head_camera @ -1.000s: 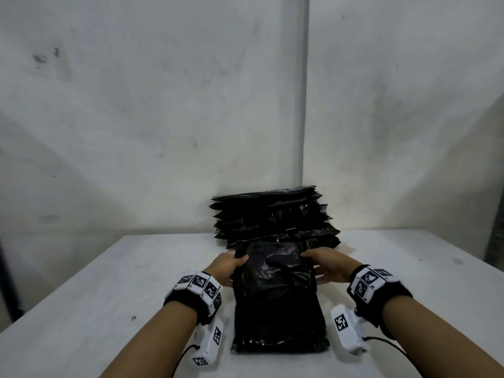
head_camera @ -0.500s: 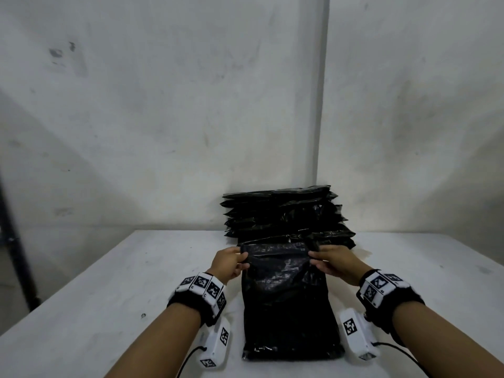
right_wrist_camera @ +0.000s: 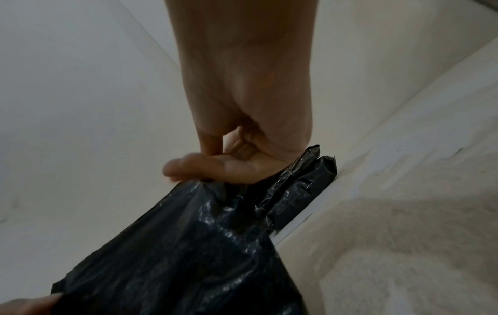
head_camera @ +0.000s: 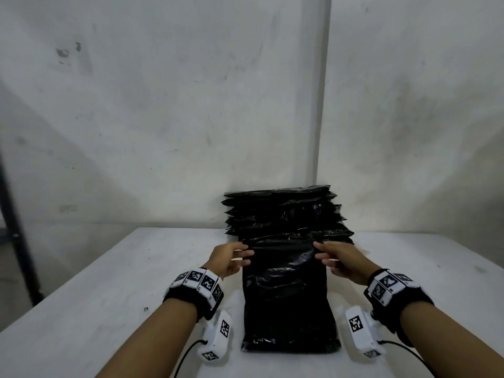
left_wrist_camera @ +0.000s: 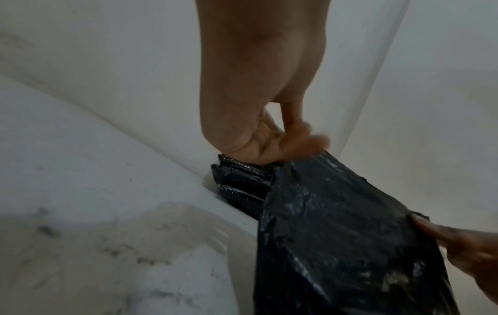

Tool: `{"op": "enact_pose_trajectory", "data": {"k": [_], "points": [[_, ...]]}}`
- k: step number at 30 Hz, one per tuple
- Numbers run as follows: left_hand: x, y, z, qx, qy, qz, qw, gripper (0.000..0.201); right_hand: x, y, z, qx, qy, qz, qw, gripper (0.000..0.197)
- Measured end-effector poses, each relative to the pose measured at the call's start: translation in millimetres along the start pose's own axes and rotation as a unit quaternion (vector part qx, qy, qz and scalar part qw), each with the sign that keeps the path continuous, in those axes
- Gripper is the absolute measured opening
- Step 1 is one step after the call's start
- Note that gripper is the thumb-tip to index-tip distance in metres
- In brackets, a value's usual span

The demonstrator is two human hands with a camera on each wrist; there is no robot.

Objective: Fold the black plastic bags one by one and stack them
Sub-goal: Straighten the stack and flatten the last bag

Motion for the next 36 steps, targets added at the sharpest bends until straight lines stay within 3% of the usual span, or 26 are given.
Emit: {"op": "enact_pose_trajectory", "data": {"k": [3,7,10,12,22,31,35,36], "points": [[-4,8,2,-0.017,0.017,0.038,0.999,0.022,3,8,1,0.012,-0.050,0.045,0.998,0.012],[-10,17,7,-0.026,-0.026,0.050,0.998,0.048,5,24,0,0.039,-0.062,0.080,0.994,0.035],[-10,20,15,-0.018,0.001,0.068,0.997,0.024,4,30,-4,0.053,-0.040,0.099,0.993,0.027],[-11,22,19,-0.024,0.008,0.085,0.996,0.018,1,32,-9,0.069,-0.019,0.110,0.991,0.022],[-7,35,22,-0.015,-0.039,0.123,0.991,0.025,-10,39,-23,0.084,0.015,0.096,0.992,0.020],[-10,37,22,-0.066,-0.042,0.111,0.991,0.010,-11,43,-20,0.087,-0.001,0.103,0.991,0.022],[-13,39,29,-0.119,-0.032,0.118,0.985,0.035,-13,44,-26,0.094,-0.014,0.101,0.990,0.014],[-13,41,32,-0.132,-0.061,0.132,0.981,0.030,-14,46,-28,0.105,-0.013,0.104,0.989,0.009]]}}
Point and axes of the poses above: each hand's wrist, its own y-axis away from the middle knuckle, its own x-axis out of the palm, z = x × y, the point moved 5 cm from there along -y, towards the middle knuckle, and after that the axes turned 1 degree about x, right-handed, at the moved point
